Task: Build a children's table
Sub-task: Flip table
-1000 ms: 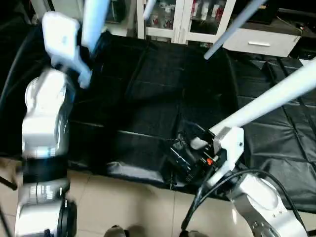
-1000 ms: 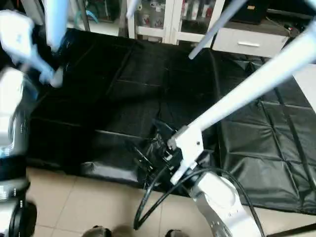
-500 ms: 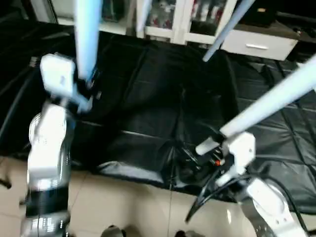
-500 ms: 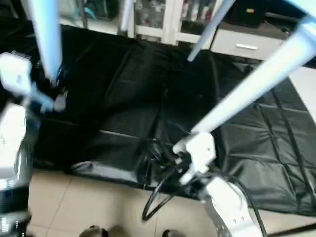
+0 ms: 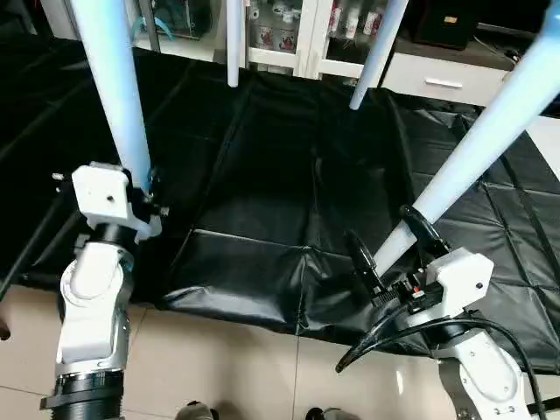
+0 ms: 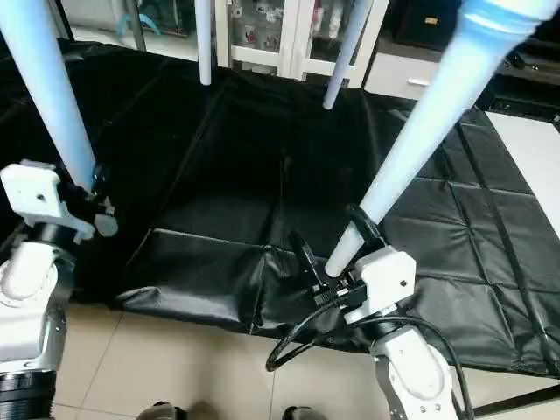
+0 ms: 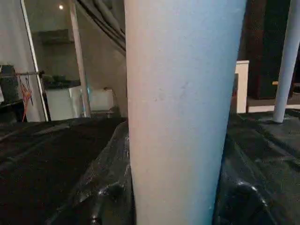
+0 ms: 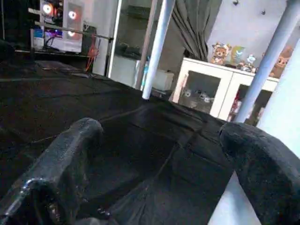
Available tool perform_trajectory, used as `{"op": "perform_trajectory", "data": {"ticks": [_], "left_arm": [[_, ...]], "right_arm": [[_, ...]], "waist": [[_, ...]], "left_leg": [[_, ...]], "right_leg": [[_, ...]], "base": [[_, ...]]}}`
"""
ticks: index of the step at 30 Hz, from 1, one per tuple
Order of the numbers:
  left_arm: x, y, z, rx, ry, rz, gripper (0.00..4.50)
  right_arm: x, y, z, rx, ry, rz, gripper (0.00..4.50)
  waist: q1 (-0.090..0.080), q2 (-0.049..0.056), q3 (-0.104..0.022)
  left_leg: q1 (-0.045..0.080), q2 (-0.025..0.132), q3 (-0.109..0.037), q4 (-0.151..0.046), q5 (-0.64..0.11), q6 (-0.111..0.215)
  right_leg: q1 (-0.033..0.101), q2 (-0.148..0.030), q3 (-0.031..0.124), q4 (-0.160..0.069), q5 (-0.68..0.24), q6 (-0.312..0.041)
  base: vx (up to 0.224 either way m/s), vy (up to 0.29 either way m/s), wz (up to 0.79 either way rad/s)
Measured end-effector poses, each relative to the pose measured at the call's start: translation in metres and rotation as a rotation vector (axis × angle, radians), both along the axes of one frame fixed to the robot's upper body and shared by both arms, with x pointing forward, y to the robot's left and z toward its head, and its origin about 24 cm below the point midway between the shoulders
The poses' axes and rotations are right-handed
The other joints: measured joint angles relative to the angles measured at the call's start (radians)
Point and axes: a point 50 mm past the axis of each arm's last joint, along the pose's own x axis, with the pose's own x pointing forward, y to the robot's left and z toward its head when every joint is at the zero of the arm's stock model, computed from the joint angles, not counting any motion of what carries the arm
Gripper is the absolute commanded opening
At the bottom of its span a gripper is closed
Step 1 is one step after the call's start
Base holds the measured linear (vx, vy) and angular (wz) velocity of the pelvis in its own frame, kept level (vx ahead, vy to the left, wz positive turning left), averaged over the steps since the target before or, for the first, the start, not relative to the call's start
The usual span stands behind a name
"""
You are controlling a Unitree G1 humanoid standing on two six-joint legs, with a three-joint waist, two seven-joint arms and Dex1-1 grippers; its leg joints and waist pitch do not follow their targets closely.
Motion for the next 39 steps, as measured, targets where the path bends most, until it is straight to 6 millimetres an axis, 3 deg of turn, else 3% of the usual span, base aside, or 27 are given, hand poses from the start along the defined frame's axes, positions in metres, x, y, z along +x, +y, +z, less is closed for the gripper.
{"op": "perform_trajectory", "data": {"ticks": [12,15,17,18,24,27,33,34,39], "left_arm": [[-0.005,0.003,-0.014,-0.013,-0.003,0.02,1.59],[-0.006,0.003,-0.014,-0.012,-0.006,0.021,2.29],[-0.006,0.004,-0.014,0.009,-0.006,0.024,2.31],[-0.007,0.005,-0.013,0.014,-0.009,0.025,2.59],[-0.008,0.008,-0.014,0.014,-0.02,0.033,3.07],[-0.011,0.008,-0.013,-0.059,-0.044,0.005,3.24],[-0.03,0.007,-0.002,-0.13,-0.129,-0.089,3.58],[-0.035,0.005,-0.003,-0.141,-0.127,-0.108,3.82],[-0.055,-0.005,-0.015,-0.197,-0.025,-0.18,4.04]], "right_arm": [[-0.001,0.001,-0.001,0.015,-0.002,-0.01,4.5],[-0.001,0.001,-0.001,0.019,-0.002,-0.008,4.5],[0.0,0.0,-0.001,0.027,0.0,-0.002,4.5],[0.0,0.0,-0.001,0.028,0.002,0.002,4.5],[0.001,-0.002,-0.001,0.047,0.024,0.037,4.5],[0.001,-0.002,-0.003,0.075,0.052,0.054,4.5],[0.001,-0.003,-0.01,0.127,0.152,0.104,4.5],[0.002,-0.004,-0.012,0.136,0.176,0.111,4.5],[0.003,-0.009,-0.017,0.135,0.24,0.117,4.5]], "waist": [[-0.005,-0.003,-0.001],[-0.008,-0.003,-0.001],[-0.011,-0.003,-0.001],[-0.013,-0.003,-0.001],[-0.019,-0.003,-0.001],[-0.018,-0.004,-0.001],[-0.018,-0.003,-0.002],[-0.019,-0.002,-0.002],[-0.016,-0.002,-0.003]], "left_leg": [[0.001,0.0,0.0,0.0,0.0,0.0],[0.001,0.0,0.0,0.0,0.0,0.0],[0.001,0.0,0.0,0.0,0.0,0.0],[0.001,0.0,0.0,0.0,0.0,0.0],[0.001,0.0,0.0,0.0,0.0,0.0],[0.002,0.0,0.0,0.0,0.0,0.0],[0.002,0.0,0.0,0.0,0.0,0.0],[0.002,0.0,0.0,0.0,0.0,0.0],[0.004,0.0,0.0,-0.001,0.0,0.0]], "right_leg": [[0.0,0.0,0.0,0.0,0.0,0.0],[0.0,0.0,0.0,0.0,0.0,0.0],[0.0,0.0,0.0,0.0,0.0,0.0],[0.0,0.0,0.0,0.0,0.0,0.0],[0.001,0.0,0.0,0.0,0.0,0.0],[0.001,0.0,0.0,0.0,0.0,0.0],[0.002,0.0,0.0,0.0,0.0,0.0],[0.002,0.0,0.001,0.0,0.0,0.0],[0.004,0.0,0.001,0.0,-0.001,0.001]], "base": [[0.0,0.0,0.0],[0.0,0.0,0.0],[0.0,0.0,0.0],[0.0,0.0,0.0],[0.0,0.0,0.0],[0.0,0.0,0.0],[0.0,0.0,0.0],[0.0,0.0,0.0],[0.0,0.0,0.0]]}}
